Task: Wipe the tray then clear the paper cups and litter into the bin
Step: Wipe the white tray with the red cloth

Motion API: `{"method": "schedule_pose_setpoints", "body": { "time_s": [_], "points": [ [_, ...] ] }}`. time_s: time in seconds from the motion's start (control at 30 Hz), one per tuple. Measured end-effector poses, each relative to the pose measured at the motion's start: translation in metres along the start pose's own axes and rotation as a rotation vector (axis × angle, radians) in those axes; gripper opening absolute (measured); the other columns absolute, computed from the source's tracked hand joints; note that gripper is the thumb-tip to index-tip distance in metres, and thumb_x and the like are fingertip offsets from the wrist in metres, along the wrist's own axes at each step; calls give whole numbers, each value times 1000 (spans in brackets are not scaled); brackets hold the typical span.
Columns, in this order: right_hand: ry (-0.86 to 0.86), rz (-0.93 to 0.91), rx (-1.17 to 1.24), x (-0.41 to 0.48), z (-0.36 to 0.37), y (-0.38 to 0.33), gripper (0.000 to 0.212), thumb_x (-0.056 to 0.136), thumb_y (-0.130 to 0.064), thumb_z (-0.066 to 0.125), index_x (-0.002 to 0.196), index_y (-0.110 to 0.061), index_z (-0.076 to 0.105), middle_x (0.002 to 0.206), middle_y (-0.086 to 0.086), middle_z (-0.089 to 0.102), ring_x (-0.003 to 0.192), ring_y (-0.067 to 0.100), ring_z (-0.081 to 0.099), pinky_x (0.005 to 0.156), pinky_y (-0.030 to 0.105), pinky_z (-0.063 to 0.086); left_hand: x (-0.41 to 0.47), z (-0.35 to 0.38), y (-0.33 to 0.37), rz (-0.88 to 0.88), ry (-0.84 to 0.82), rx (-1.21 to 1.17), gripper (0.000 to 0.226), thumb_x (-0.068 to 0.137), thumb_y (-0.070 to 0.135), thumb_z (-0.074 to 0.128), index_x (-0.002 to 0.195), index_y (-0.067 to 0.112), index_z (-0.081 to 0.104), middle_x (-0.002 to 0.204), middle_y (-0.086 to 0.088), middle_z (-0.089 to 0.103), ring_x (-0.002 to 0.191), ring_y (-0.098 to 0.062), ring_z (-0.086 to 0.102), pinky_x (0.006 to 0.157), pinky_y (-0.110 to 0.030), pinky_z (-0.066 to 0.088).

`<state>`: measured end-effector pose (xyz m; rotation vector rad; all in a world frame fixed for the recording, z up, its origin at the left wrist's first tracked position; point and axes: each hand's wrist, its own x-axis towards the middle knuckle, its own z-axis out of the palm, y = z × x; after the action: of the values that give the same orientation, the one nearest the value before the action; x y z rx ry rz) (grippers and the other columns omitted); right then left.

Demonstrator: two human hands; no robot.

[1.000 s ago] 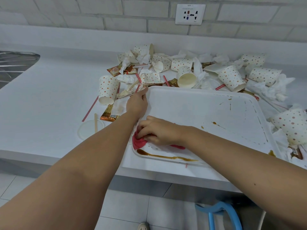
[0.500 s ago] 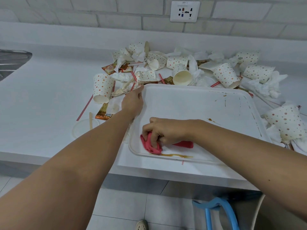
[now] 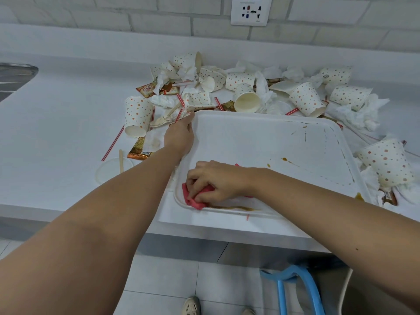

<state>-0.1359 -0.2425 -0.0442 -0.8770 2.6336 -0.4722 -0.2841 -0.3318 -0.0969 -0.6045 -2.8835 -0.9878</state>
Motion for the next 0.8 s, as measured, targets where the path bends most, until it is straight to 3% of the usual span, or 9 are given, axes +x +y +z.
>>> {"method": "schedule_pose_setpoints", "body": {
  "time_s": [0.13,0.37,0.5,0.63,0.8],
  "points": [
    [-43,-1,-22,-14,-4,3,29,83,-5,56,103,-14,74,109,0,63,101,17,47,90,36,42,-1,-1,0,-7,-3,21,45,100,14,26,142,22,39,133,-12,55,120,-32,51,96,-41,44],
    [-150,134,64,-39,-16,18,37,73,10,53,92,-11,77,108,-5,63,95,3,36,91,23,39,-4,-1,1,-46,5,30,46,99,15,26,143,24,37,137,-8,53,123,-30,49,97,-40,41],
    [-117,153,98,-40,-17,17,39,73,12,53,96,-10,76,107,-3,62,94,4,38,87,23,40,-6,0,5,-84,37,36,45,100,14,26,143,23,36,138,-8,52,123,-30,49,99,-41,41],
    [-22,156,82,-34,-9,8,46,79,4,58,121,-14,62,122,2,51,109,12,45,88,15,35,-7,0,6,-81,38,49,46,99,13,26,143,23,36,131,-11,56,119,-32,51,95,-41,42],
    [-77,170,44,-52,-11,11,35,78,4,58,108,-11,69,114,-1,55,104,17,52,87,25,42,-7,-4,7,-64,5,75,46,99,13,26,144,20,34,127,-14,58,115,-34,53,93,-42,44]
  ]
}}
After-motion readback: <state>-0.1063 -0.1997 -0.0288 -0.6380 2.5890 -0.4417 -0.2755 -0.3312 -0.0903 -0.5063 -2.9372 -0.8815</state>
